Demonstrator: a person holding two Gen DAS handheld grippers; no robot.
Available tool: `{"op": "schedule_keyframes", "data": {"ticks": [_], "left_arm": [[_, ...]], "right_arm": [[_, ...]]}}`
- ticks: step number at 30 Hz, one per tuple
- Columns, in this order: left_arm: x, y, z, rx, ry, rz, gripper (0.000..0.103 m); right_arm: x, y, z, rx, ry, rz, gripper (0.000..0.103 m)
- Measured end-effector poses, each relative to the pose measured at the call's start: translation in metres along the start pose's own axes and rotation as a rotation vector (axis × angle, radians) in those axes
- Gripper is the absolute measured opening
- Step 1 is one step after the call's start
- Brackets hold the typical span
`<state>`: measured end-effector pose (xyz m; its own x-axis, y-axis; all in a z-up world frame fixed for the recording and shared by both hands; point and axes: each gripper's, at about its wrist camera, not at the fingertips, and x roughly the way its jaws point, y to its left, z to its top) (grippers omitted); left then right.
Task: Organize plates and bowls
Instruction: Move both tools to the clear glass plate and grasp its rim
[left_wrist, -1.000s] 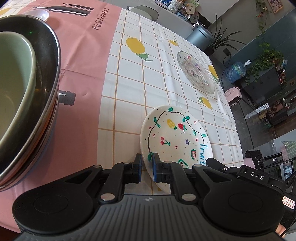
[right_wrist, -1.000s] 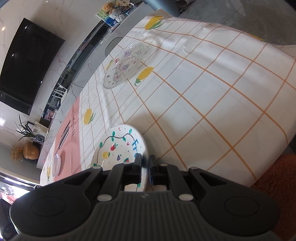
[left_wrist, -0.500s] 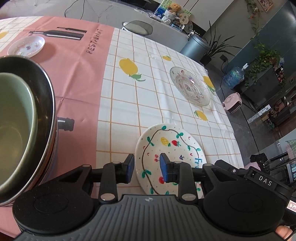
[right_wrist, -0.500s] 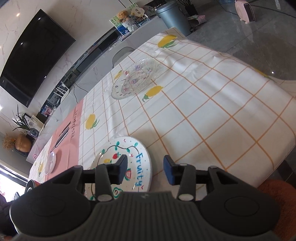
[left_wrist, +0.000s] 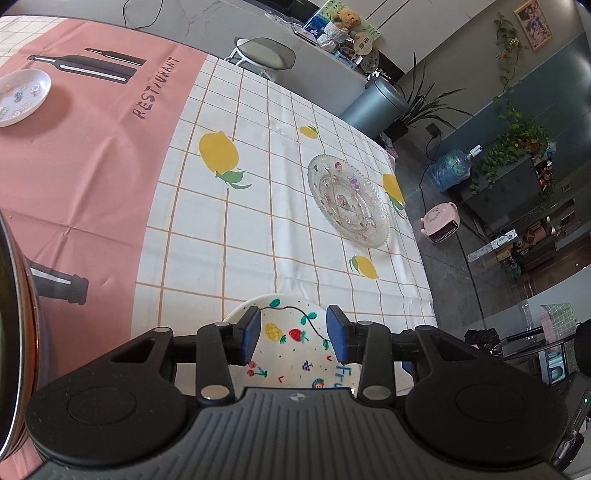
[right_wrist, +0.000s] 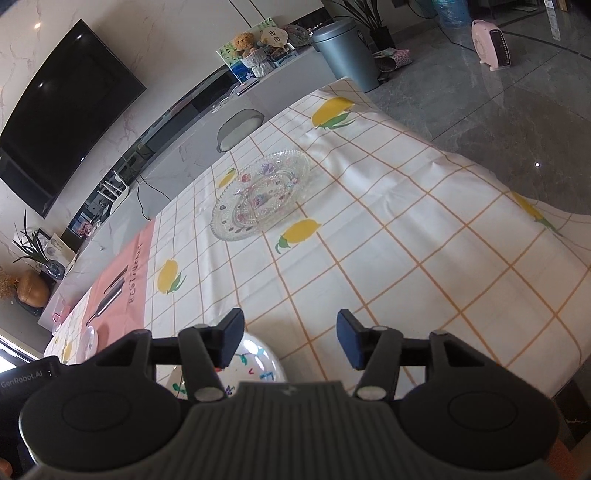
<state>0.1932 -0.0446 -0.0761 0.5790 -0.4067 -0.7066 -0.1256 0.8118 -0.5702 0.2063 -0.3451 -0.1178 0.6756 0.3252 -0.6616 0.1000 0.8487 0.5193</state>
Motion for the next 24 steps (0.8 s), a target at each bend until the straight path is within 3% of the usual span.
{"op": "schedule_keyframes", "data": {"ticks": [9, 14, 24], "left_arm": [[0.026, -0.012, 0.02, -0.024, 0.0, -0.032, 0.049], [0.043, -0.008, 0.035, -0.1, -0.018, -0.046, 0.056], [0.079, 0.002, 0.059, -0.204, -0.009, -0.036, 0.056]], "right_arm": [[0.019, -0.004, 0.033, -0.004, -0.021, -0.026, 0.056], [0.032, -0.007, 0.052, 0.025, -0.024, -0.027, 0.056], [0.073, -0.012, 0.068, 0.108, 0.014, -0.014, 0.058]]}}
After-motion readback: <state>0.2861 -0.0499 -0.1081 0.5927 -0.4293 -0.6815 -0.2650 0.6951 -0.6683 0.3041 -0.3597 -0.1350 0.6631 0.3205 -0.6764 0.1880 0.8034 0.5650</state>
